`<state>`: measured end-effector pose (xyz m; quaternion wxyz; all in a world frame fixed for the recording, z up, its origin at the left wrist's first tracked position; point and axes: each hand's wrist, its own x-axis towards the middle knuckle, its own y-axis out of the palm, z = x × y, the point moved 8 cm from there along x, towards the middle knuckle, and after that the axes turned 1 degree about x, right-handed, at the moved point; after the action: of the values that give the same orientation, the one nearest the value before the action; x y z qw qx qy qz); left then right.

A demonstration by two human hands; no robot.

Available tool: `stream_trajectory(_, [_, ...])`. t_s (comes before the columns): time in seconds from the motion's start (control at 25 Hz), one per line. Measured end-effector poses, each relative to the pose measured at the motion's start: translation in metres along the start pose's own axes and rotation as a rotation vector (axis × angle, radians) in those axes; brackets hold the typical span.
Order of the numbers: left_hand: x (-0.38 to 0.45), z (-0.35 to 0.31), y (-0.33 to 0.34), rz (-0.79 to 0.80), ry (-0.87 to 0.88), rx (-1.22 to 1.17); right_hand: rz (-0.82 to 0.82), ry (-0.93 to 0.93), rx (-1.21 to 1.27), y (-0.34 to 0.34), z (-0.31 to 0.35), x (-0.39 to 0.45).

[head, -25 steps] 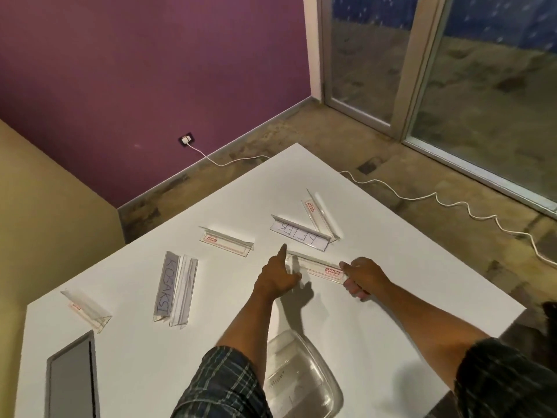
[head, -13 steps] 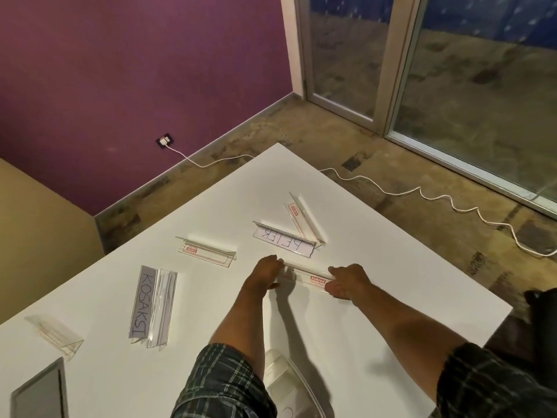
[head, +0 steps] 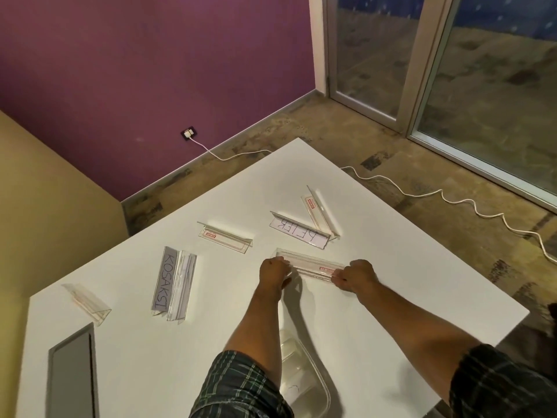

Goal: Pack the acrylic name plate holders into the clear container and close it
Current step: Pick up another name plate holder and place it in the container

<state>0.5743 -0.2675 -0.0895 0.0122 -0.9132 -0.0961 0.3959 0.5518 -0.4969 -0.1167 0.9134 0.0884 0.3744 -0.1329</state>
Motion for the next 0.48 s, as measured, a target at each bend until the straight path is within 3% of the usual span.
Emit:
stream_trajectory(0.08, [-0.009,-0.005,-0.018,-0.03,0.048,-0.055,-0.012,-0.01,-0.044,0.0,0.0,-0.011])
stream_trajectory(0.48, [-0.075,0.008,-0.122,-0.005,0.007,-0.141,0.382,-0.467,-0.308,0.075,0.019,-0.1])
